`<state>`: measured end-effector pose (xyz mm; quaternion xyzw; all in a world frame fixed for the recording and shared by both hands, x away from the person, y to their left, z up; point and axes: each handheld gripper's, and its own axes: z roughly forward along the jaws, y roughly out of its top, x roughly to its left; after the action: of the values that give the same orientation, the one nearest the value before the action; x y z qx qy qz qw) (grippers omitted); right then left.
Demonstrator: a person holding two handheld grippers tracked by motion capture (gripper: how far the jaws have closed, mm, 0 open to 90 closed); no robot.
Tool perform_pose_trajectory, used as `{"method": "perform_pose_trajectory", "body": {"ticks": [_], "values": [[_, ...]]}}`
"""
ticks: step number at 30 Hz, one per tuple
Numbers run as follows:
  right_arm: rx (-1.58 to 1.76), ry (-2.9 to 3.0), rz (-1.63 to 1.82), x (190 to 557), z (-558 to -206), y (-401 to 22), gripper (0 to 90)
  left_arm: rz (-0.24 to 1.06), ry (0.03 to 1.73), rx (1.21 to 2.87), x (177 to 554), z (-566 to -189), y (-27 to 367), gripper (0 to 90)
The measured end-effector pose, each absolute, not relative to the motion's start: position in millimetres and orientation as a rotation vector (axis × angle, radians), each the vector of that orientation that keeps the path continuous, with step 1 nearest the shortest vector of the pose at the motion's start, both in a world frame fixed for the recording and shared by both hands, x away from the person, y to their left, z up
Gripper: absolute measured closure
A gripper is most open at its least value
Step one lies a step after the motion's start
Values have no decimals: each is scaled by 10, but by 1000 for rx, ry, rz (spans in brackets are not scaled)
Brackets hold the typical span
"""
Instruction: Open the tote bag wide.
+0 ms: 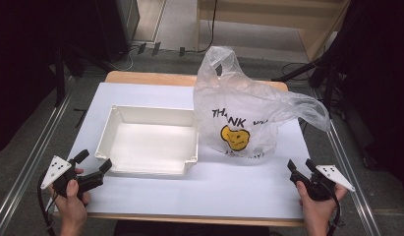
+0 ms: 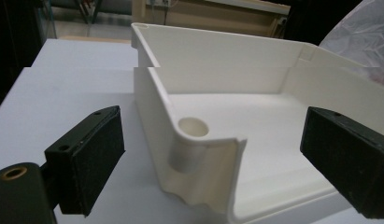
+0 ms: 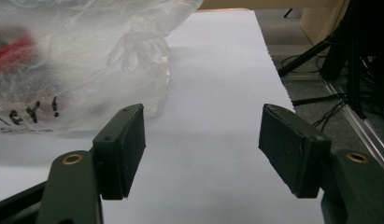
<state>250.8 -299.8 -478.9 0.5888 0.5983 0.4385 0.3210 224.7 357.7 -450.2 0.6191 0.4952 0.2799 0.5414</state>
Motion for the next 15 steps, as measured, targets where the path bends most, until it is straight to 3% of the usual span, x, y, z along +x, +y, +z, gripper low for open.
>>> {"method": "perform_pose_trajectory", "body": {"ticks": [4,15], "values": [[1532,1606,1213,2484,-4708,-2943,394,666,1186,1441,2229,-4424,3523,63],[1489,1603,1310,2537,-4378,-2817,385,669,1256,1430,2253,-4183,3336,63]]}}
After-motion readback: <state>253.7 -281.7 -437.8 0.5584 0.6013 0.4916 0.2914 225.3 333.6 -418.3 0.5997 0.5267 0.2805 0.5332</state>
